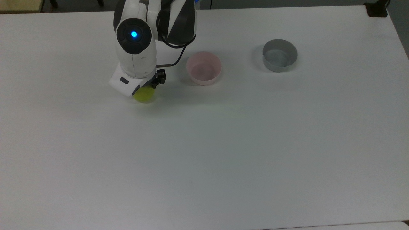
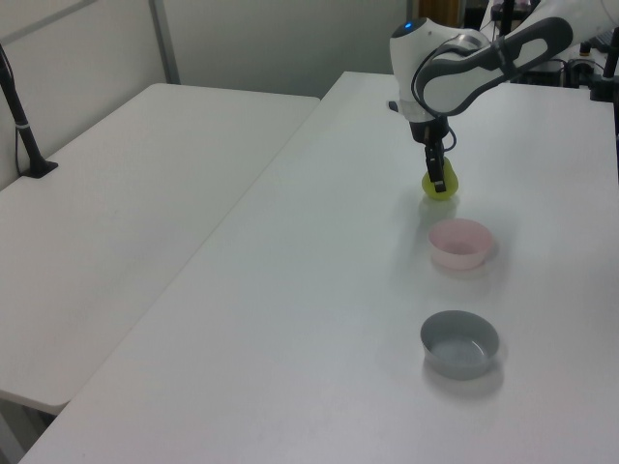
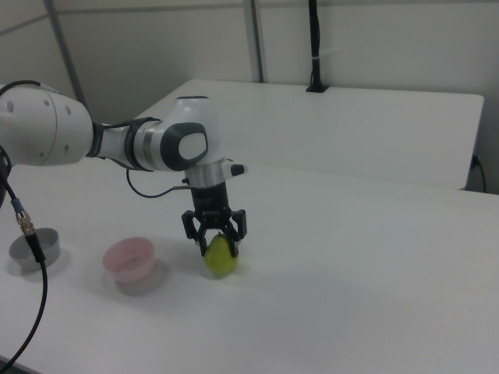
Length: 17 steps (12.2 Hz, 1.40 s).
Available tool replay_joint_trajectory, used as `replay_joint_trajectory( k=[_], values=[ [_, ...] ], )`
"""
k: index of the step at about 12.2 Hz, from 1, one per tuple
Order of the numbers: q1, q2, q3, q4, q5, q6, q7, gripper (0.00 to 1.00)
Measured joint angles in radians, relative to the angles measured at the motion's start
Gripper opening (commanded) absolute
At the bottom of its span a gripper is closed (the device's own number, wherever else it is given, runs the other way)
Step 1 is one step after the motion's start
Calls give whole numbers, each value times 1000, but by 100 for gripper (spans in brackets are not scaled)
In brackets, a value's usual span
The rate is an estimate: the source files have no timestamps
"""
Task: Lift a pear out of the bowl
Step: 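Carry the pear away from the bowl and lower it to the table, then open the gripper, release the pear, and raise the gripper away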
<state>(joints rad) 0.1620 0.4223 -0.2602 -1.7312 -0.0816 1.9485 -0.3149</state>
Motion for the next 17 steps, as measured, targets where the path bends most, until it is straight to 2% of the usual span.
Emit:
replay_joint_trajectory(
  k=[1, 6, 9, 13, 15, 17],
  values=[
    [0, 4, 0, 0, -1, 0, 0, 100],
    [-2, -13, -3, 26, -2, 0, 2, 100],
    [-11, -144, -7, 42, -2, -6, 87, 100],
    [-40, -330, -8, 41, -2, -120, 157, 100],
    [-45, -384, -8, 40, -2, -187, 161, 100],
    [-45, -394, -11, 38, -2, -202, 163, 100]
  ],
)
